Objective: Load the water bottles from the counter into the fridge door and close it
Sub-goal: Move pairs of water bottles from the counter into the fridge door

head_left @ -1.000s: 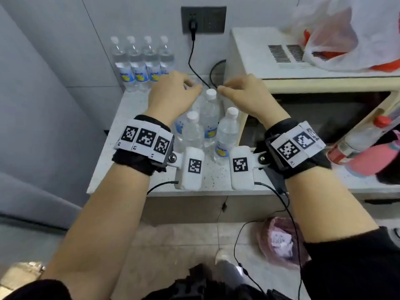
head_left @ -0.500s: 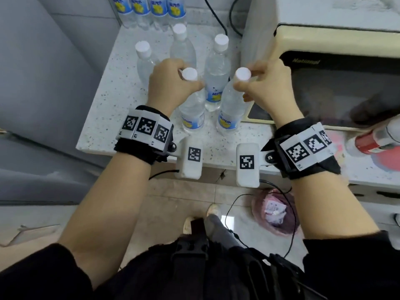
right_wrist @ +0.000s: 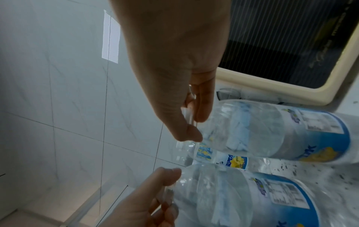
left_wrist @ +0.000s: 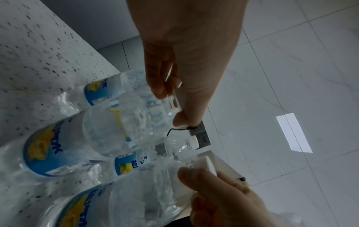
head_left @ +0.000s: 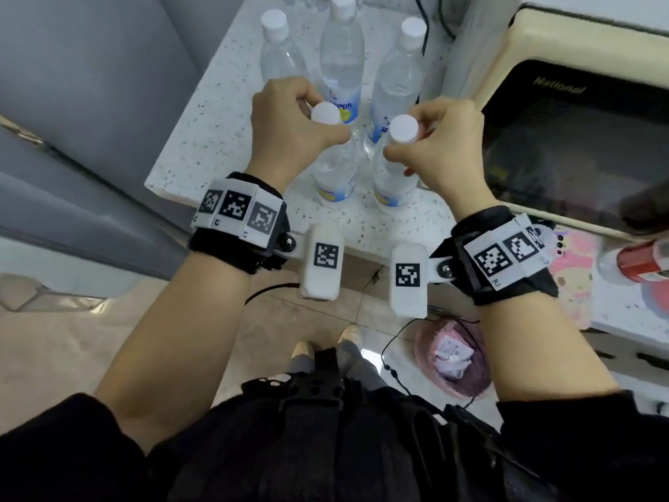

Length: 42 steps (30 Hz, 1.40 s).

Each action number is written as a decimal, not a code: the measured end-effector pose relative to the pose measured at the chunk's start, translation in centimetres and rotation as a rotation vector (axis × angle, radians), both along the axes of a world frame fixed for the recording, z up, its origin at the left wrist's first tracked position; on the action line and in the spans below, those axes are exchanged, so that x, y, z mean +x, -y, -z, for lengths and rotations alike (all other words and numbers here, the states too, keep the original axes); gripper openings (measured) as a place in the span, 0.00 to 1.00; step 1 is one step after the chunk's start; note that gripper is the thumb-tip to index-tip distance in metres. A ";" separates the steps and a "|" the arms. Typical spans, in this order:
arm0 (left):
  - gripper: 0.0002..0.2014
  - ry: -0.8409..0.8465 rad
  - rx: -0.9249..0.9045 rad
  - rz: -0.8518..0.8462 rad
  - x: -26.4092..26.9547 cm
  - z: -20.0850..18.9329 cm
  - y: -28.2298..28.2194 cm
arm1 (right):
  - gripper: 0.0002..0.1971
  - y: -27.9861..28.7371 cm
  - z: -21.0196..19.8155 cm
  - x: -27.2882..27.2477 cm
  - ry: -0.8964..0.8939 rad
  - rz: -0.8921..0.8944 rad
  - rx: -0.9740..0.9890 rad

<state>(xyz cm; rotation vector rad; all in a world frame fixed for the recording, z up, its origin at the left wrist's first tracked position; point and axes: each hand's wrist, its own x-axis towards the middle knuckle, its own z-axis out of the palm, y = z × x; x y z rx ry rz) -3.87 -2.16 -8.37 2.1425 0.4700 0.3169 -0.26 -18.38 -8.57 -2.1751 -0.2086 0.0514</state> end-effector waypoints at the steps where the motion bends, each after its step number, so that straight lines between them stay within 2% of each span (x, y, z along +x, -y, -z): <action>1: 0.13 0.008 0.000 -0.008 -0.8 -0.2 -0.2 | 0.11 -0.2 -0.2 -0.6 -0.022 -0.006 0.016; 5: 0.16 0.034 0.012 -0.030 -4.2 -0.9 -1.4 | 0.13 -1.5 -1.0 -3.4 -0.065 -0.038 0.066; 10: 0.13 0.040 0.010 -0.034 -10.6 -1.4 -3.9 | 0.16 -4.5 -1.1 -9.2 -0.060 -0.065 0.101; 16: 0.12 0.059 0.040 -0.040 -20.0 -1.1 -8.2 | 0.09 -8.9 -0.9 -18.3 -0.050 -0.059 0.140; 21: 0.12 0.025 0.028 -0.073 -26.8 -1.1 -11.6 | 0.08 -12.9 -0.6 -24.2 -0.059 -0.118 0.154; 27: 0.12 0.013 0.035 -0.235 -33.1 -0.9 -14.5 | 0.11 -17.3 -0.5 -29.0 -0.105 -0.285 0.138; 31: 0.13 0.090 0.078 -0.370 -37.4 -0.9 -16.6 | 0.16 -19.9 -1.0 -31.7 -0.085 -0.437 0.136; 36: 0.14 0.210 0.120 -0.471 -39.9 -2.6 -19.1 | 0.12 -22.9 -2.8 -33.9 -0.065 -0.483 0.162; 40: 0.10 0.235 0.123 -0.472 -40.4 -4.0 -22.7 | 0.15 -26.2 -4.5 -34.8 -0.005 -0.492 0.169; 42: 0.11 0.234 0.128 -0.455 -40.3 -4.6 -25.0 | 0.16 -28.5 -5.2 -35.1 0.013 -0.475 0.173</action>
